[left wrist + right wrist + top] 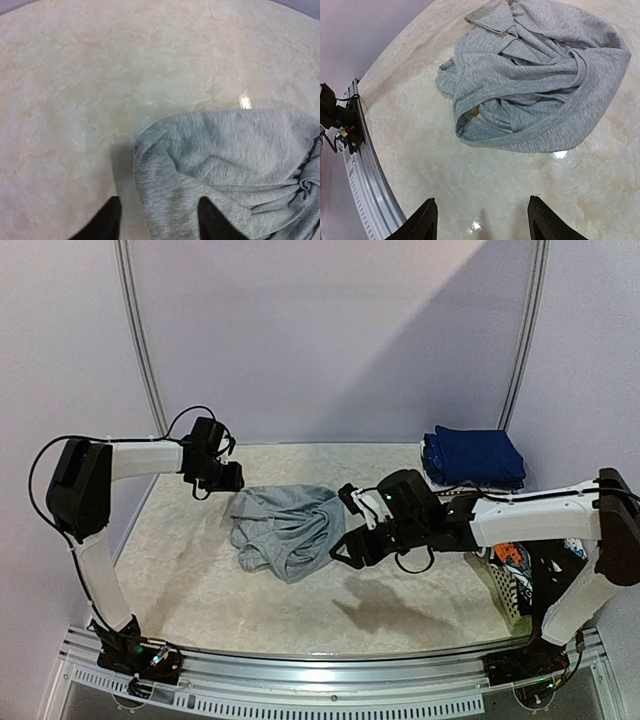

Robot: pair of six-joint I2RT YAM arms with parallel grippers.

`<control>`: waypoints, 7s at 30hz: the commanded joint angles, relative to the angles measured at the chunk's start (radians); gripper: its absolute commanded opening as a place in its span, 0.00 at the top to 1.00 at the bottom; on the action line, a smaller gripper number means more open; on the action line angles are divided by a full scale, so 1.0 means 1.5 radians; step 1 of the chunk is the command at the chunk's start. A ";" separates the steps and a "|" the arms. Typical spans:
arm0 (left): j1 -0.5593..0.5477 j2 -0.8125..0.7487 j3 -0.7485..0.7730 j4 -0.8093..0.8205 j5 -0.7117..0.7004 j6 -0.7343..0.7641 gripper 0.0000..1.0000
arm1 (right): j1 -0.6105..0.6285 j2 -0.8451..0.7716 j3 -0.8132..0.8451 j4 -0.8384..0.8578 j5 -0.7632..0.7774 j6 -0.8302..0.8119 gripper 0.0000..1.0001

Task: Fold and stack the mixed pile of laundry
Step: Adjust the crumpled tank top at the center of the board.

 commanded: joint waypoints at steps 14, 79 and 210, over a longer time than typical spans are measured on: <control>-0.041 -0.155 -0.257 0.140 0.054 -0.034 0.33 | 0.003 0.214 0.183 0.019 -0.023 0.062 0.39; -0.208 -0.061 -0.003 -0.166 -0.278 0.060 1.00 | 0.025 0.179 0.139 0.015 -0.025 0.029 0.39; -0.081 -0.564 -0.303 -0.160 -0.366 -0.047 1.00 | 0.110 0.267 0.103 -0.238 0.283 -0.098 0.99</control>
